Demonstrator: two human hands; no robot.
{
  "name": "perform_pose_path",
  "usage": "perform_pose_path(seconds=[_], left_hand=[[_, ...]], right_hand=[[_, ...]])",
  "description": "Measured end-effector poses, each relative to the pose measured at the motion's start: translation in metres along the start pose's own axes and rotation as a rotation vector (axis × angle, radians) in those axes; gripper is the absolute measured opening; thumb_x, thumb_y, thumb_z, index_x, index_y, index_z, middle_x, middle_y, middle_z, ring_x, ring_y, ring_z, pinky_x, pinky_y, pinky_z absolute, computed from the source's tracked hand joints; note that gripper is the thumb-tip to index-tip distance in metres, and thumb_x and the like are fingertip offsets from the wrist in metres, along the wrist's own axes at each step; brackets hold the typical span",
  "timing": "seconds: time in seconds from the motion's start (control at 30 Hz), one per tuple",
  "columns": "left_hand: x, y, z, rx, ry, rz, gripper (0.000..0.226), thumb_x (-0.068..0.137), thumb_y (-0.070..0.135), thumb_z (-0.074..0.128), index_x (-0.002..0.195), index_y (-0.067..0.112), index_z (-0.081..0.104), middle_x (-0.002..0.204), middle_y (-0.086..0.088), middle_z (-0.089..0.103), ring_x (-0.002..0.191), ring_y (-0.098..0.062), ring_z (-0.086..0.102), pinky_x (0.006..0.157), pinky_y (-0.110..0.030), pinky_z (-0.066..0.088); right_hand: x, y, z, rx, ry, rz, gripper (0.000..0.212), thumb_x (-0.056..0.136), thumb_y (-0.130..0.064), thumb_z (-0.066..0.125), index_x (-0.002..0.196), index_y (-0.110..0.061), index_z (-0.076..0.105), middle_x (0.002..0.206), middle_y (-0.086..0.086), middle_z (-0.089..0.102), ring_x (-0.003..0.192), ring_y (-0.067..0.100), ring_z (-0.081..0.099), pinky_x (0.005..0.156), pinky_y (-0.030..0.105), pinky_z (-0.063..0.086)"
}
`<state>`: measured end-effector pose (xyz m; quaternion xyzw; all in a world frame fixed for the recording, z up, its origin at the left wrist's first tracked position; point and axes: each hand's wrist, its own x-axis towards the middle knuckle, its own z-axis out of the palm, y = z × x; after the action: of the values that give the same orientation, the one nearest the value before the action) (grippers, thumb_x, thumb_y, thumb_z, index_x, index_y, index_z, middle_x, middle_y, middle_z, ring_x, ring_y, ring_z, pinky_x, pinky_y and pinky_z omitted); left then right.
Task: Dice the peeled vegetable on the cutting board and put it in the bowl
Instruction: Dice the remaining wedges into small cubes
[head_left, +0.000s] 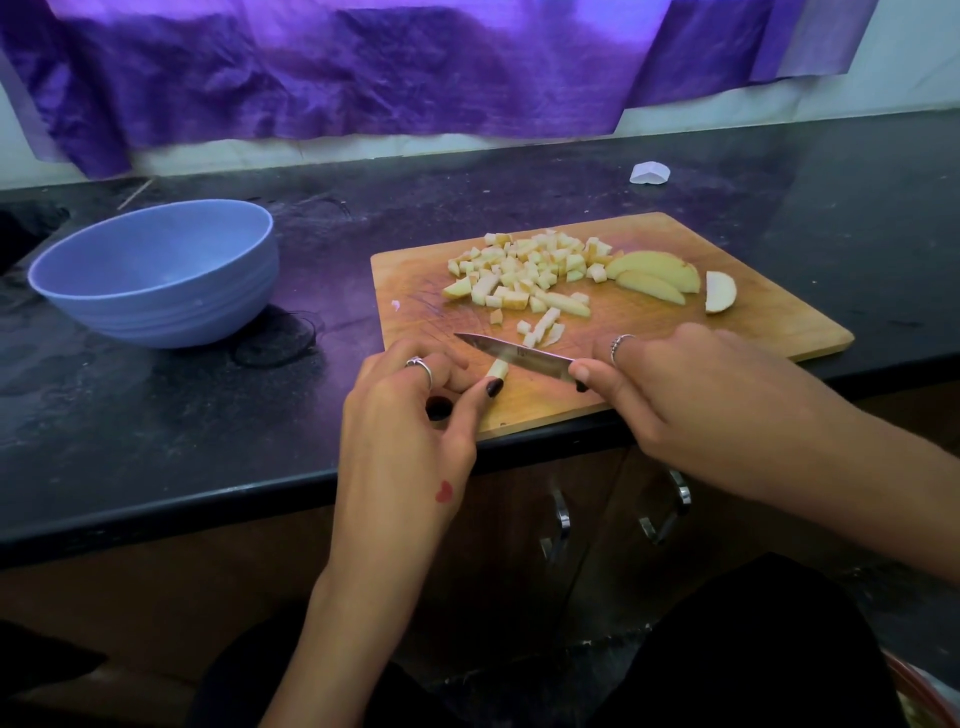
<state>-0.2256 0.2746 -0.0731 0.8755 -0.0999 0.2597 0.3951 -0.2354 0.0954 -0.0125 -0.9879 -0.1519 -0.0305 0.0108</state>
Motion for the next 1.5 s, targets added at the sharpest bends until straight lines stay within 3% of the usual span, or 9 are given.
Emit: perform_pose_path(seconds=[0.2, 0.37, 0.53, 1.0, 1.17, 1.33, 1.5], left_hand=[[0.000, 0.001, 0.001, -0.019, 0.021, 0.007, 0.009, 0.082, 0.018, 0.072, 0.073, 0.017, 0.070, 0.086, 0.013, 0.063, 0.086, -0.012, 0.058, 0.072, -0.012, 0.042], [0.000, 0.001, 0.000, -0.018, 0.002, -0.013, 0.012, 0.083, 0.024, 0.071, 0.072, 0.019, 0.068, 0.086, 0.014, 0.060, 0.087, -0.011, 0.057, 0.072, -0.018, 0.043], [0.002, 0.003, 0.000, -0.018, 0.007, -0.015, 0.011, 0.081, 0.021, 0.072, 0.072, 0.024, 0.066, 0.085, 0.018, 0.057, 0.087, -0.010, 0.057, 0.072, -0.011, 0.042], [0.002, 0.007, 0.000, 0.038, 0.003, -0.021, 0.016, 0.082, 0.020, 0.071, 0.071, 0.027, 0.061, 0.084, 0.020, 0.049, 0.090, -0.014, 0.054, 0.073, -0.009, 0.038], [0.000, 0.005, -0.001, 0.008, 0.024, -0.007, 0.024, 0.082, 0.023, 0.073, 0.066, 0.031, 0.056, 0.083, 0.016, 0.052, 0.084, -0.013, 0.054, 0.072, -0.007, 0.037], [-0.001, 0.003, -0.003, 0.025, -0.004, 0.011, 0.006, 0.083, 0.020, 0.072, 0.077, 0.023, 0.069, 0.089, 0.015, 0.056, 0.089, -0.011, 0.055, 0.076, -0.011, 0.040], [0.000, 0.004, -0.003, -0.001, 0.002, -0.001, 0.010, 0.081, 0.015, 0.073, 0.076, 0.024, 0.069, 0.089, 0.016, 0.056, 0.089, -0.009, 0.056, 0.076, -0.007, 0.039]], right_hand=[[0.005, 0.001, -0.007, -0.024, -0.083, -0.014, 0.042, 0.095, -0.053, 0.019, 0.067, -0.026, 0.035, 0.062, -0.004, 0.046, 0.052, 0.008, 0.045, 0.047, 0.025, 0.030], [0.000, 0.003, -0.013, -0.146, 0.053, 0.039, 0.040, 0.090, -0.056, 0.007, 0.078, -0.025, 0.030, 0.064, -0.006, 0.041, 0.053, 0.009, 0.037, 0.045, 0.026, 0.027], [-0.006, -0.001, -0.007, 0.033, -0.019, -0.010, 0.045, 0.079, -0.060, 0.005, 0.066, -0.028, 0.034, 0.058, -0.007, 0.045, 0.050, 0.006, 0.044, 0.047, 0.024, 0.031], [-0.001, -0.012, -0.010, -0.055, -0.157, -0.029, 0.040, 0.096, -0.052, 0.015, 0.068, -0.027, 0.028, 0.066, -0.007, 0.044, 0.054, 0.004, 0.041, 0.046, 0.020, 0.026], [-0.009, -0.004, -0.003, -0.109, -0.026, 0.054, 0.038, 0.094, -0.054, 0.010, 0.084, -0.026, 0.034, 0.067, -0.007, 0.043, 0.055, 0.006, 0.040, 0.046, 0.021, 0.029], [-0.017, -0.010, -0.004, 0.048, -0.034, 0.022, 0.039, 0.092, -0.054, 0.015, 0.070, -0.027, 0.032, 0.063, -0.006, 0.045, 0.054, 0.008, 0.045, 0.046, 0.024, 0.029], [-0.016, -0.017, -0.006, 0.066, -0.074, 0.035, 0.039, 0.095, -0.053, 0.016, 0.068, -0.027, 0.029, 0.063, -0.006, 0.044, 0.053, 0.007, 0.042, 0.046, 0.022, 0.028]])
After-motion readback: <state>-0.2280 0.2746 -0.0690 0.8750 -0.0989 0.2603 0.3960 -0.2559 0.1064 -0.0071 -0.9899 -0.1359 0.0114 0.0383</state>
